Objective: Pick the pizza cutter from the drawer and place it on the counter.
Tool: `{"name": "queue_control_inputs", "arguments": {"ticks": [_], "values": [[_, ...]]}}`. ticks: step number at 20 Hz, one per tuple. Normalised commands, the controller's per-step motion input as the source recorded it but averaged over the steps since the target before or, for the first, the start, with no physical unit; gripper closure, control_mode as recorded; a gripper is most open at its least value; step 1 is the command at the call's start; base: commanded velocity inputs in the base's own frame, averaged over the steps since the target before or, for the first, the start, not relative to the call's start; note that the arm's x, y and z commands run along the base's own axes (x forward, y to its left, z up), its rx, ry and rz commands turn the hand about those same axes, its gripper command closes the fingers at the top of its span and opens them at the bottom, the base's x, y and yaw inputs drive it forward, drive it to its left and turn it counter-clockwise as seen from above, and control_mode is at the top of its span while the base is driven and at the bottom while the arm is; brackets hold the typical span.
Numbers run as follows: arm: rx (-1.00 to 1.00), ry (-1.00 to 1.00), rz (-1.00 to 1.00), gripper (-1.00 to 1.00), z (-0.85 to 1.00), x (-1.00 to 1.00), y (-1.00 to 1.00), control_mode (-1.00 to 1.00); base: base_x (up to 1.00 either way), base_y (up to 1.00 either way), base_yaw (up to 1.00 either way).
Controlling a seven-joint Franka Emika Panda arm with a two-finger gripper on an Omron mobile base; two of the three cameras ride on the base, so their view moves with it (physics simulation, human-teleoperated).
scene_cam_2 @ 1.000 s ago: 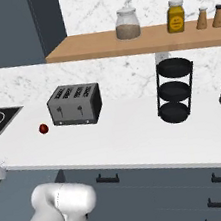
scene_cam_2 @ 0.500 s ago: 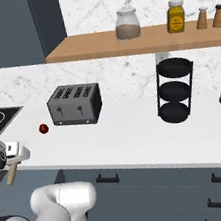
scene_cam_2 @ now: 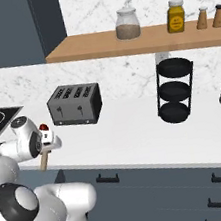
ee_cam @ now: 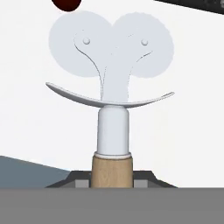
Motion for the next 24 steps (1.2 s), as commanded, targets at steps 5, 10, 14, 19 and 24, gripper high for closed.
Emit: {"name": "queue_control_inputs", "arguments": {"ticks": [5, 10, 14, 19, 24], "values": [[0.00, 0.02, 0.00, 1.00, -0.06, 0.79, -0.62, -1.00, 0.00, 0.00, 0.00], [0.00, 0.00, 0.00, 1.00, -0.28, 0.67, -0.24, -1.00, 0.00, 0.00, 0.00], [0.00, 0.00, 0.00, 1.00, -0.41, 0.67, -0.01, -1.00, 0.00, 0.00, 0.00], [0.00, 0.00, 0.00, -1.00, -0.42, 0.63, 0.00, -1.00, 0.00, 0.00, 0.00], [0.00, 0.00, 0.00, -1.00, -0.16, 0.46, 0.00, -1.00, 0.00, 0.00, 0.00]]}}
